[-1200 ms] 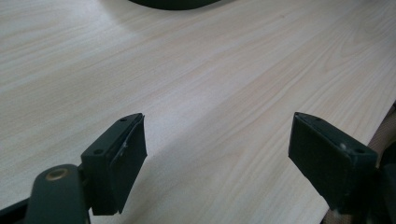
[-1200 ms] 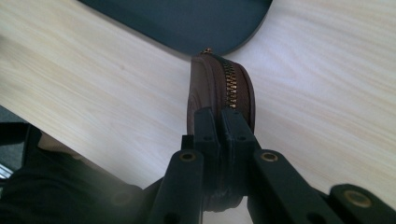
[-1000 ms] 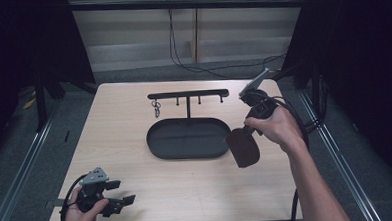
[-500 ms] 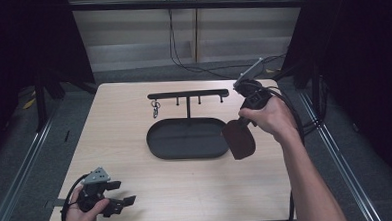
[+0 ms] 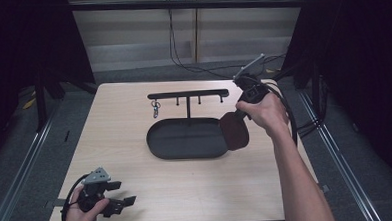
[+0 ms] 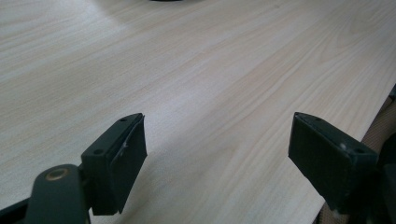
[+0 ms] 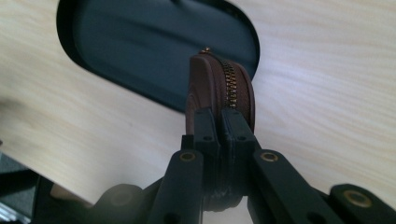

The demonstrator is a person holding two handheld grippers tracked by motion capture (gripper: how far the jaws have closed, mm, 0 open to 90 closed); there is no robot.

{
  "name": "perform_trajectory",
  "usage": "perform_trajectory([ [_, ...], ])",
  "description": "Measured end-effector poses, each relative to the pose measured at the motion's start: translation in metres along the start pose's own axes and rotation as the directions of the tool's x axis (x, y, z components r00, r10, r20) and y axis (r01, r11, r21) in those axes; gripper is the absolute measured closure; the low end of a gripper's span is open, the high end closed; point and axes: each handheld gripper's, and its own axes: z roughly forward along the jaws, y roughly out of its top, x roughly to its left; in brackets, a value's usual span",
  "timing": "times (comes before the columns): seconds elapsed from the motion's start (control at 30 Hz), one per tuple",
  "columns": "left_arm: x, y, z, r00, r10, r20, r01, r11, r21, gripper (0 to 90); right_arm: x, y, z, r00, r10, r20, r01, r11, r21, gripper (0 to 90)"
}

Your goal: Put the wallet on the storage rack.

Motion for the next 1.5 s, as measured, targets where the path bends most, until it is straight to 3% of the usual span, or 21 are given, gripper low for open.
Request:
perform_trajectory([
  [0.17,0.001,0.0,0.0,1.0,-0.006,0.002,0.006,1.0,0.001,19.2,-0.007,0.002,0.005,0.999,0.041,-0.021,-0.042,0.998,-0.047,85.8],
  [0.53,0.001,0.0,-0.001,1.0,0.006,0.004,-0.006,1.0,0.002,19.1,-0.014,0.002,0.032,0.9912,0.062,-0.117,-0.069,0.996,-0.049,85.9],
  [0.73,0.0,0.0,-0.002,0.9998,0.001,0.019,-0.001,1.0,-0.004,19.2,-0.019,0.004,0.035,0.9853,0.079,-0.151,-0.09,0.994,-0.061,86.0],
  [1.03,0.0,0.0,-0.002,0.9999,0.002,0.016,-0.002,1.0,-0.008,19.2,-0.028,0.006,0.049,0.9682,0.115,-0.222,-0.141,0.985,-0.102,86.1],
  [1.3,0.0,0.0,-0.002,0.9999,0.005,0.011,-0.005,1.0,-0.007,19.2,-0.037,0.006,0.069,0.9514,0.179,-0.251,-0.209,0.973,-0.099,86.3],
  [1.5,0.001,0.0,-0.002,0.9999,0.005,0.01,-0.005,1.0,-0.006,19.2,-0.04,0.005,0.082,0.9423,0.186,-0.279,-0.223,0.969,-0.108,86.3],
])
